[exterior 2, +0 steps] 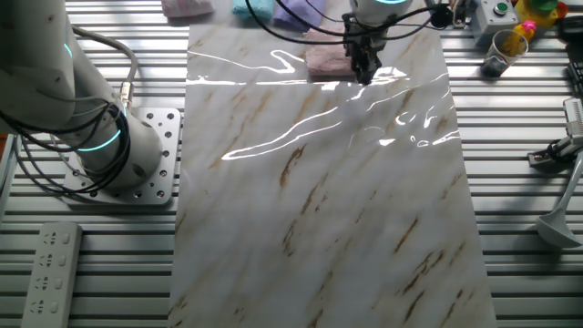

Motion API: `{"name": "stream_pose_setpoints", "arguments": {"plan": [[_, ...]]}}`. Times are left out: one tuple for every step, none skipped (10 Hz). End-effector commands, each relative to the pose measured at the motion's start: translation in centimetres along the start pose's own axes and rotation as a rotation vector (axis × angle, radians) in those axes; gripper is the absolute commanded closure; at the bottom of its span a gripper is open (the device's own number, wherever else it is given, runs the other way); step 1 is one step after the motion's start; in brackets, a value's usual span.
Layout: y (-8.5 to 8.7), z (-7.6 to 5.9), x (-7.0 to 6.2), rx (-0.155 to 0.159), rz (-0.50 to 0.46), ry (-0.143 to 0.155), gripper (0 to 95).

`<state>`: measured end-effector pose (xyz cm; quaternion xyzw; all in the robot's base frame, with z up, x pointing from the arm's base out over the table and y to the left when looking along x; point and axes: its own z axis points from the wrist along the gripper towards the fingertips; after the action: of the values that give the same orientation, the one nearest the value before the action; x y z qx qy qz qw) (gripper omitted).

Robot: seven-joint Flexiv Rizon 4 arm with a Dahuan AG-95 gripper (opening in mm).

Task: Clean the table with a cloth

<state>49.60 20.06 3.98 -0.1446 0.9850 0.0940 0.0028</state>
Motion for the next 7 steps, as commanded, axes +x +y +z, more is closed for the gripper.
{"name": "stream_pose_setpoints", "arguments": {"plan": [[1.5, 0.6, -0.2, -0.007, 0.076, -0.028, 38.0], [2.0, 0.9, -0.4, -0.009, 0.083, -0.028, 38.0], [2.5, 1.1, -0.4, -0.009, 0.087, -0.031, 38.0], [2.9, 1.3, -0.4, -0.008, 0.089, -0.034, 38.0], [3.2, 1.5, -0.5, -0.007, 0.092, -0.037, 38.0], [3.2, 1.7, -0.5, -0.005, 0.091, -0.04, 57.0], [3.1, 1.9, -0.5, -0.002, 0.085, -0.046, 57.0]]}}
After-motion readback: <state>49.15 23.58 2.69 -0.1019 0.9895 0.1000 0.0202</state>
